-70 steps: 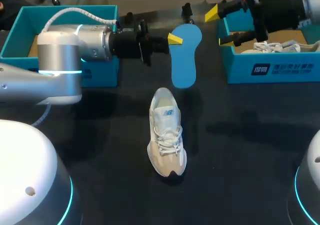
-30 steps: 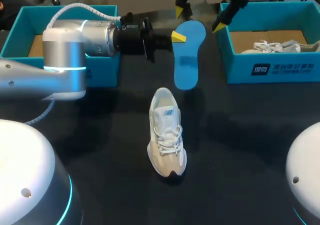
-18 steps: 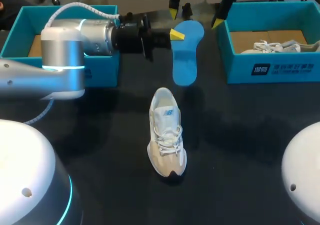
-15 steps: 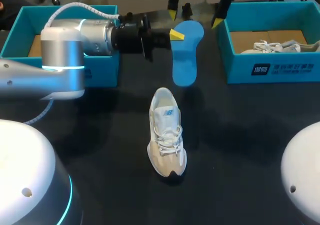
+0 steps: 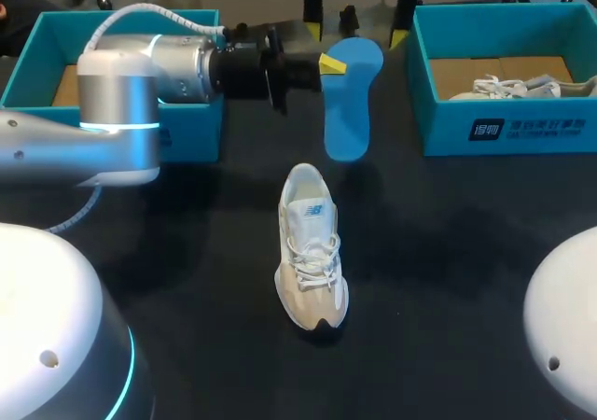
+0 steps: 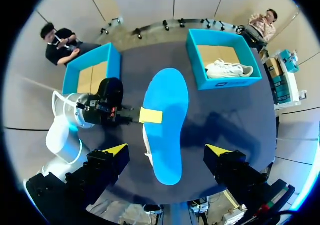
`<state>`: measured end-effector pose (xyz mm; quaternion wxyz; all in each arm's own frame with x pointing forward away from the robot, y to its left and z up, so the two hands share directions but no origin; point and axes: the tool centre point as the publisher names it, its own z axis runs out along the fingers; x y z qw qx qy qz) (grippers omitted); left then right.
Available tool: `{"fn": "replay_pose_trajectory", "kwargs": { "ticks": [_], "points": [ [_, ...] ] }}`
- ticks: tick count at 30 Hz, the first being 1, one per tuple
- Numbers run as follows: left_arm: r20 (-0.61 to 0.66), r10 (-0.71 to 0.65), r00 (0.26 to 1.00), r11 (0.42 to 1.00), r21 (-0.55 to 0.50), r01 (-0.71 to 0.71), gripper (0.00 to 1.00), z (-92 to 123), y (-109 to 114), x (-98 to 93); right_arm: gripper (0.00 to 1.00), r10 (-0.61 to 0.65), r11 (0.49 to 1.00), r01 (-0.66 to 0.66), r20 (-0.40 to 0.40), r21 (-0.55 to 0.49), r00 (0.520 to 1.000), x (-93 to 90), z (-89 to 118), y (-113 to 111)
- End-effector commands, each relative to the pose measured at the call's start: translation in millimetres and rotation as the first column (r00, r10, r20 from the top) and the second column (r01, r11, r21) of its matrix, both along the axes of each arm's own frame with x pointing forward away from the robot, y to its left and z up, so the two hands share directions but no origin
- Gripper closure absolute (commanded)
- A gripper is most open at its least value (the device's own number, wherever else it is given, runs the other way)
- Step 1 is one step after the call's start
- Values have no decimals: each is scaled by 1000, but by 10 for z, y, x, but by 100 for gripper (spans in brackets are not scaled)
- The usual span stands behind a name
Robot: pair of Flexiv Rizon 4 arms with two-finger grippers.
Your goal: Take the shoe out of the shoebox, open the shoe tongue, remove and reinsert the insole, then place the shoe into the shoebox
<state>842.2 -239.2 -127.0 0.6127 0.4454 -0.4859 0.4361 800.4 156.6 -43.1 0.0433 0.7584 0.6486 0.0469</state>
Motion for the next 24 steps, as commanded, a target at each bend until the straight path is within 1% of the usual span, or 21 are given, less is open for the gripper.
{"fn": "replay_pose_trajectory", "kwargs": {
  "ticks": [1, 10, 14, 16, 20, 22, 24],
  "points": [
    [-1, 2, 1000, 1000, 1, -2, 100, -8, -11, -4, 0, -4, 1000, 4, -5, -3, 1000, 20, -7, 17],
    [5, 7, 1000, 1000, 3, -7, 100, -24, -1, 4, 0, -5, 1000, 5, -11, 25, 1000, 25, -55, -13],
    [7, 6, 1000, 1000, 6, -6, 100, -33, 0, 1, 0, -11, 998, 11, 2, 63, 1000, 0, -75, -63],
    [9, 6, 1000, 1000, 6, -6, 100, -33, 1, -1, 0, -19, 995, 17, 15, 102, 1000, -23, -83, -105],
    [11, -3, 1000, 999, -32, 3, 100, -11, 28, -12, 0, -37, 988, 32, 25, 150, 999, -67, -112, -186],
    [14, -6, 1000, 999, -35, 6, 100, -9, 41, -15, 0, -42, 987, 37, 24, 159, 999, -80, -127, -210],
    [20, -8, 1000, 999, -34, 9, 100, -10, 54, -19, 0, -51, 980, 44, 31, 192, 998, -91, -148, -240]
  ]
}}
